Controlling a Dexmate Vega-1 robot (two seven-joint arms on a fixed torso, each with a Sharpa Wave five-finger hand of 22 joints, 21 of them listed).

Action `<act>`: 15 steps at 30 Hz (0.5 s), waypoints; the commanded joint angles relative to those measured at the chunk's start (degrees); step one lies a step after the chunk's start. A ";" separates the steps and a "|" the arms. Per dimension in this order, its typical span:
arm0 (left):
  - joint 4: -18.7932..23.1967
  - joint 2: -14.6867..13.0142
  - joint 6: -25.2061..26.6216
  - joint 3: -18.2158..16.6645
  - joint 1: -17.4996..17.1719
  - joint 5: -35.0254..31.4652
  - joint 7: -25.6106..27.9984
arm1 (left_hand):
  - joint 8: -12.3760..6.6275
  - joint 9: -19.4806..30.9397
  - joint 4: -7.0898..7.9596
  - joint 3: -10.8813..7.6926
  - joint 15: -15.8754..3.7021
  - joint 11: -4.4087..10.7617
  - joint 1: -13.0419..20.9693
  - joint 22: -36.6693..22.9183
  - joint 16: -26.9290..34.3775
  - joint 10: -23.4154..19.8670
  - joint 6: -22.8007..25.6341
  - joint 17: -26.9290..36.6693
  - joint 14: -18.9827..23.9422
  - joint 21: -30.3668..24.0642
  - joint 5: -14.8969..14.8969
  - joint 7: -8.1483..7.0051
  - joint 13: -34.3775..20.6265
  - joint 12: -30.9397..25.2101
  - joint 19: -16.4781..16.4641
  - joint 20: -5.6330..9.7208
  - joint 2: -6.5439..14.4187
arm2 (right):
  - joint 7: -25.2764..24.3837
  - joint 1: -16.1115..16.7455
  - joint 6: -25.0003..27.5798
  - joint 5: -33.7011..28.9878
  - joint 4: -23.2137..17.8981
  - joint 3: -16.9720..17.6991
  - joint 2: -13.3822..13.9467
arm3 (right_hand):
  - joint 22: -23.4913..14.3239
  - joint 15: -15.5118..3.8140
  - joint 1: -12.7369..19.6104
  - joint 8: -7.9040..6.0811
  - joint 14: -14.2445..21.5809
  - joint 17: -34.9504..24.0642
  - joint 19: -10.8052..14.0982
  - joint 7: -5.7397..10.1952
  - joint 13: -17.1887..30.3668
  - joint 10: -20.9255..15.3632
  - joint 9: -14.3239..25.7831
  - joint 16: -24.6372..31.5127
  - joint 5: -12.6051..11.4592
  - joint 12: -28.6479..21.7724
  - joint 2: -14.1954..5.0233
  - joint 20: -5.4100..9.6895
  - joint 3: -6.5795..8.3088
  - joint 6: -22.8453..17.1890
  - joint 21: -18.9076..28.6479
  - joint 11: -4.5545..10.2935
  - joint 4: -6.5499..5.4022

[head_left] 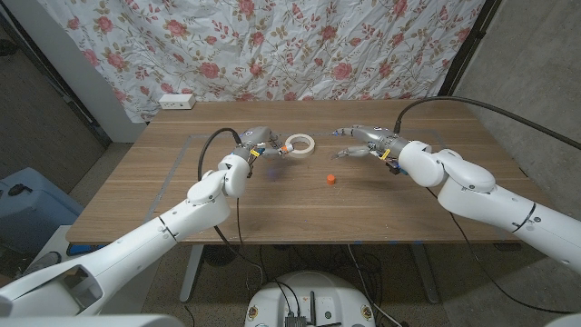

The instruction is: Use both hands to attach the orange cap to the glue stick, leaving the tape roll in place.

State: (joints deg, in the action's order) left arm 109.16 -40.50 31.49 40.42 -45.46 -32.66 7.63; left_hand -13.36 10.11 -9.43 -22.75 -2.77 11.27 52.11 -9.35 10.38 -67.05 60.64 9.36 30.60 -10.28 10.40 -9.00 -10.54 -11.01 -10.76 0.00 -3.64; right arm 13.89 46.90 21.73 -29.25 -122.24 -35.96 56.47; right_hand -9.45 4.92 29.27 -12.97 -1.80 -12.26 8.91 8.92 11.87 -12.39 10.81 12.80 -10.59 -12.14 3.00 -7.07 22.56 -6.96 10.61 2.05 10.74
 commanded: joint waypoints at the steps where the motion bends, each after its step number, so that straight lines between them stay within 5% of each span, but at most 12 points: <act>1: -0.95 0.42 -0.92 -0.35 -0.29 3.72 2.55 | -0.14 0.49 0.23 -0.02 -6.30 1.55 0.51 -0.14 -0.15 -1.66 7.04 0.05 -0.04 0.18 0.23 -0.01 -0.16 -0.03 0.40 -0.08 0.98 | 9.16 -2.95 3.95 -8.39 -2.51 -4.25 -1.00 | -0.16 0.02 0.72 -0.48 0.52 -0.13 0.63 0.17 0.31 -0.48 0.30 0.21 -0.18 -0.18 0.12 0.05 0.68 -0.56 0.30 0.23 0.03; 15: -1.53 0.61 -2.16 -1.40 -0.66 7.11 5.21 | 0.13 0.51 0.31 0.09 -6.40 1.55 0.32 -0.15 -0.15 -1.72 7.02 0.06 -0.15 0.13 0.25 -0.16 -0.18 -0.01 0.72 0.07 1.17 | 17.52 -4.43 2.04 -15.68 -2.59 -6.21 -1.89 | -0.17 0.35 1.45 -0.11 0.74 -0.21 1.18 -0.22 0.60 -0.20 0.40 0.34 0.18 -0.04 1.98 -0.23 0.35 0.55 0.39 0.10 -0.31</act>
State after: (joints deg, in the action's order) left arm 108.20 -40.12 30.51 39.92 -45.68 -28.44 10.61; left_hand -13.03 10.22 -9.45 -22.45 -2.77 11.36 51.97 -9.35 10.38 -67.13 60.64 9.36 30.60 -10.28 10.34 -9.00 -10.54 -10.79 -10.22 -0.07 -3.50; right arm 25.46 43.54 24.24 -39.24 -124.34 -40.48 55.54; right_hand -9.45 5.24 30.86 -12.97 -1.49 -12.41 9.47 8.69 12.18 -12.39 11.08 12.80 -10.37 -12.14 4.59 -7.32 22.86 -6.73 10.61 2.05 10.57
